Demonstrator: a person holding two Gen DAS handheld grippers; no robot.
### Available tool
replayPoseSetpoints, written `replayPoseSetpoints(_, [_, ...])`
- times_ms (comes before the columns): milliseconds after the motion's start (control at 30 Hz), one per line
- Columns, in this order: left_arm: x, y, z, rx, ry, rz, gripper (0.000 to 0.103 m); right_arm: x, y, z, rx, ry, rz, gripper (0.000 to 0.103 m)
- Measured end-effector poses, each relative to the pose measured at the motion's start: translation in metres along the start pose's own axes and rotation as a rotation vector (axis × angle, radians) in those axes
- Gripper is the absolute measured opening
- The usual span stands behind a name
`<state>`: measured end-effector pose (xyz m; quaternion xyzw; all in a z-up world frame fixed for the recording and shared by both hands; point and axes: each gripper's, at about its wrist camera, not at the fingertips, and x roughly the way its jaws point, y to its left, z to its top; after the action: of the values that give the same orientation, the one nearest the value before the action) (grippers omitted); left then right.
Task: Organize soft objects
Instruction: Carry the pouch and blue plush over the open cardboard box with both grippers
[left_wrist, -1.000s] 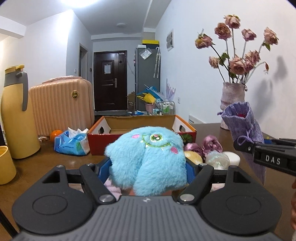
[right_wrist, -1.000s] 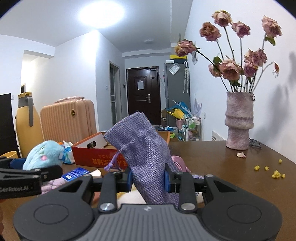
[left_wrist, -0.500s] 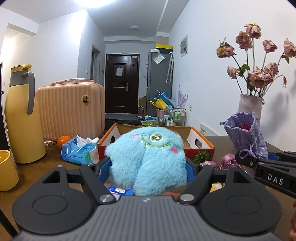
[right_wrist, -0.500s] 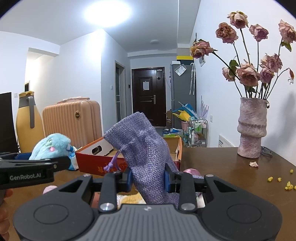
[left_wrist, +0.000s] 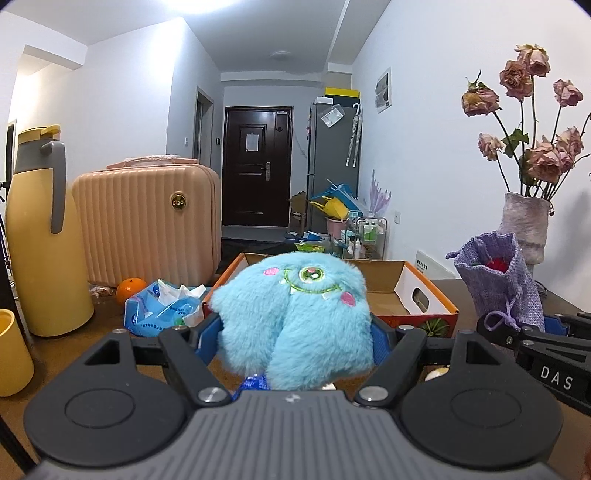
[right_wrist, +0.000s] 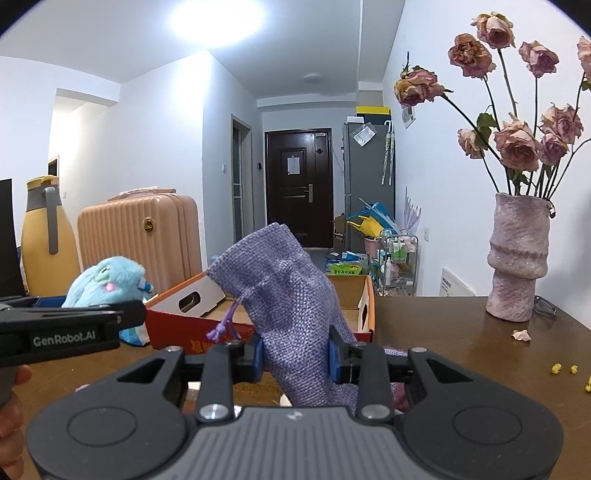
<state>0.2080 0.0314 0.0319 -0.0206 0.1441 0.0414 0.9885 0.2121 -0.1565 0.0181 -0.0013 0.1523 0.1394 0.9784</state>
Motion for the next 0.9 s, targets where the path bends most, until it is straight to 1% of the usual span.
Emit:
replayPoseSetpoints(333, [0.026,0.003,0.009,-0.011,-0.004,0.02,0.077,0.028,0.005,0.013,-0.006,0.0,0.002,0.031])
replayPoseSetpoints(533, [0.043,0.004,0.016,-0.019,-0.012,0.026,0.077,0.048,0.006,0.019,-0.008,0.014,0.003,0.031])
replayPoseSetpoints(900, [0.074,0.007,0.025,-0.024,0.008,0.053,0.077,0.081,0.006,0.03,-0.011,0.042,0.001,0.031])
